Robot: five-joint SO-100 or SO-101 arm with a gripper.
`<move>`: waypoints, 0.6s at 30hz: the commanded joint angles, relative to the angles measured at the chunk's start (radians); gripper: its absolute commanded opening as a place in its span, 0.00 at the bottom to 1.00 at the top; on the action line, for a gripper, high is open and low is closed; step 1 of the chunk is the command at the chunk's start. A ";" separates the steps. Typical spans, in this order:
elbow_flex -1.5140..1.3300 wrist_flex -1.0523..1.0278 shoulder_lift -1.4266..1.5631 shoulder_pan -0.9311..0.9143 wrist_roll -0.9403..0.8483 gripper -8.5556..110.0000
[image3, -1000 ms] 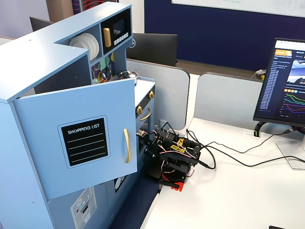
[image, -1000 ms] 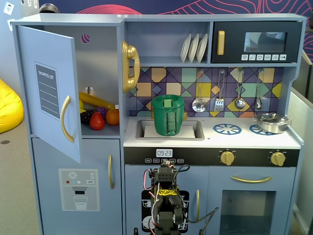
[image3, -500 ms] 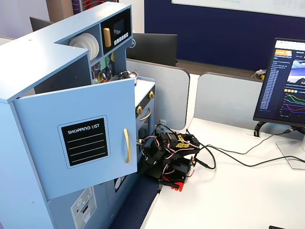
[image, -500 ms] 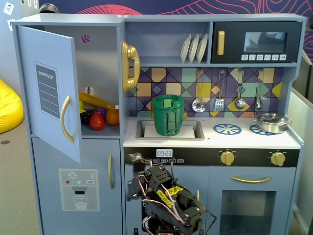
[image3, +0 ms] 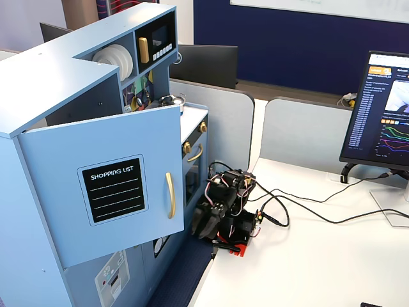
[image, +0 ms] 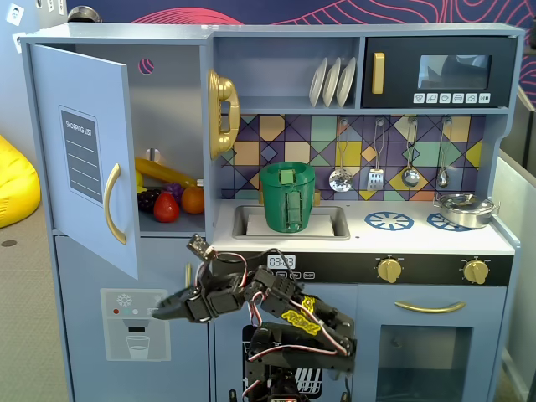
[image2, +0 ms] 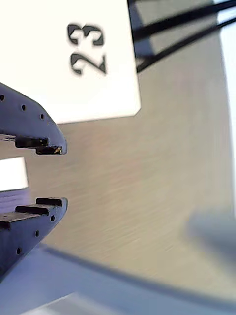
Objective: Close the left cabinet door
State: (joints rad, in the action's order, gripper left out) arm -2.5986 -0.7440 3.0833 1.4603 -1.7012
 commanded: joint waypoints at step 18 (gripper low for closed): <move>0.609 0.199 -0.581 0.041 -0.212 0.07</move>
State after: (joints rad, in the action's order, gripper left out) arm -2.1184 -0.5783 2.5617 1.5340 -1.8929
